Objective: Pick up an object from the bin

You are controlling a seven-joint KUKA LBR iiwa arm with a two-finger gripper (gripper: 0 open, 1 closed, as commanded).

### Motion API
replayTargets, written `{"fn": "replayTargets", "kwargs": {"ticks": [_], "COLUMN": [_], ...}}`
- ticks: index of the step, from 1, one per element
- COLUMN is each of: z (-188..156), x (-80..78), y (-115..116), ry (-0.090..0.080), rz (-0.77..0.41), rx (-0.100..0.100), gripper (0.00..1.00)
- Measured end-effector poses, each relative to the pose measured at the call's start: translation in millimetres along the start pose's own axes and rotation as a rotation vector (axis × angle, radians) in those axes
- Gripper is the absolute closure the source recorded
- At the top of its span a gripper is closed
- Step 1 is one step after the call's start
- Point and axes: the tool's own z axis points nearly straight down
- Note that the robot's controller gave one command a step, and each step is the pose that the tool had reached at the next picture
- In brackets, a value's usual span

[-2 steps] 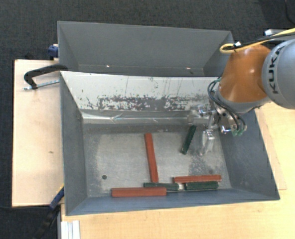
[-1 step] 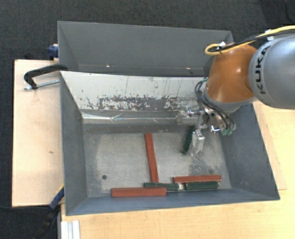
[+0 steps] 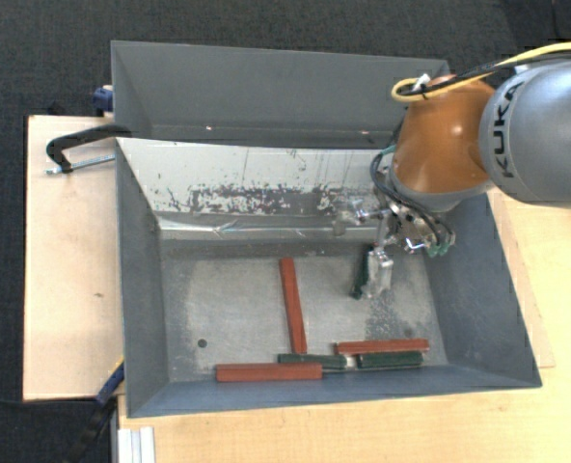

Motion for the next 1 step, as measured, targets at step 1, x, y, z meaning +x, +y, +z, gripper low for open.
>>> {"fn": "replayTargets", "kwargs": {"ticks": [1], "z": [6.0], "x": [34.7], "y": [-41.7], "ry": [0.006], "rz": [0.03], "rx": [0.0], "gripper": [0.0]}}
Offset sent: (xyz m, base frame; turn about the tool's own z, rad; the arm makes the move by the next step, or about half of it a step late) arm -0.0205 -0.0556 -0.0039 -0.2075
